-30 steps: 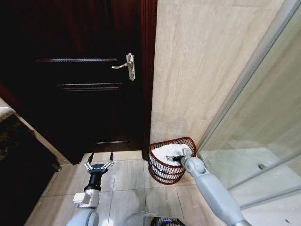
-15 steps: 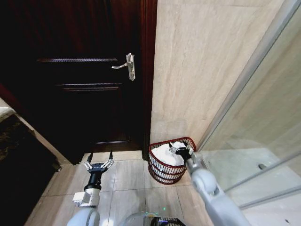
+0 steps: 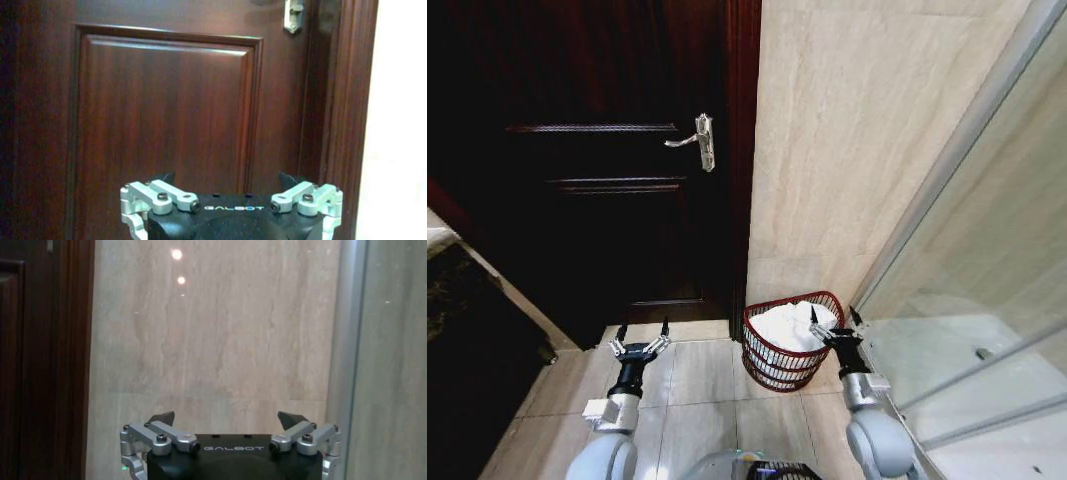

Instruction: Discard the used towel into the hamper.

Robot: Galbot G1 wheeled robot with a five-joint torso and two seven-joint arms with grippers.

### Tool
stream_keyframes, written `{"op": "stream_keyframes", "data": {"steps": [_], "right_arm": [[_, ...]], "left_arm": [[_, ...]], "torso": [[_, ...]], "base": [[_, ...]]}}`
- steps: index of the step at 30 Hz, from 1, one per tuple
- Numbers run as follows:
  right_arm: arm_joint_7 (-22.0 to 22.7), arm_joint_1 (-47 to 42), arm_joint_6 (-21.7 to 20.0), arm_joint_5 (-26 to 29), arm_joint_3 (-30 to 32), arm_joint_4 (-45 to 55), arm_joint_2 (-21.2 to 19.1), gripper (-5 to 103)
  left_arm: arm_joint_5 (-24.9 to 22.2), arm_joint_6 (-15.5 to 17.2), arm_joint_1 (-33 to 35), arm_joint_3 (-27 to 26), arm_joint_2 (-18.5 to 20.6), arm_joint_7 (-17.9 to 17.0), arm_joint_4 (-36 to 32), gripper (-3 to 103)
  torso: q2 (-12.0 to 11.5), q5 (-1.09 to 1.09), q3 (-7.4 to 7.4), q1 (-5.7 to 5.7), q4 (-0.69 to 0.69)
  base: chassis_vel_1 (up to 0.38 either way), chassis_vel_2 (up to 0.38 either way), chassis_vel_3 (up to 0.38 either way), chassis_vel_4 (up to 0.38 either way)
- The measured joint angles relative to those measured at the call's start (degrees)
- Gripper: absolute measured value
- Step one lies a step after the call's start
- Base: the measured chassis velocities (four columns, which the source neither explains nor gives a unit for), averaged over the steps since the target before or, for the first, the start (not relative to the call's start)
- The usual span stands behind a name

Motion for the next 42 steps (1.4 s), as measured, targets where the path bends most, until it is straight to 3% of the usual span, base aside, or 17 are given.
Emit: {"op": "stream_keyframes", "data": {"steps": [11,35,42], "right_arm": [[-0.2,-3.0,0.3,-0.3,1.0,3.2,1.6,100],[-1.5,-3.9,0.2,-0.2,2.0,2.3,1.3,100],[-1.6,-3.2,-0.1,0.1,2.2,1.8,1.5,100]], "left_arm": [[-1.2,1.7,-0.7,-0.2,2.2,0.0,-0.5,100],[1.2,0.8,0.1,0.1,-0.7,-0.5,-0.7,100],[1.8,0.4,-0.1,0.1,-1.2,-0.8,-0.6,100]], "torso": [[2.7,0.00,1.65,1.00,-0.01],[8.7,0.01,5.30,3.44,0.01],[9.4,0.01,5.73,3.69,0.00]], "base": [[0.000,0.000,0.000,0.000],[0.035,0.036,0.043,0.041],[0.000,0.000,0.000,0.000]]}}
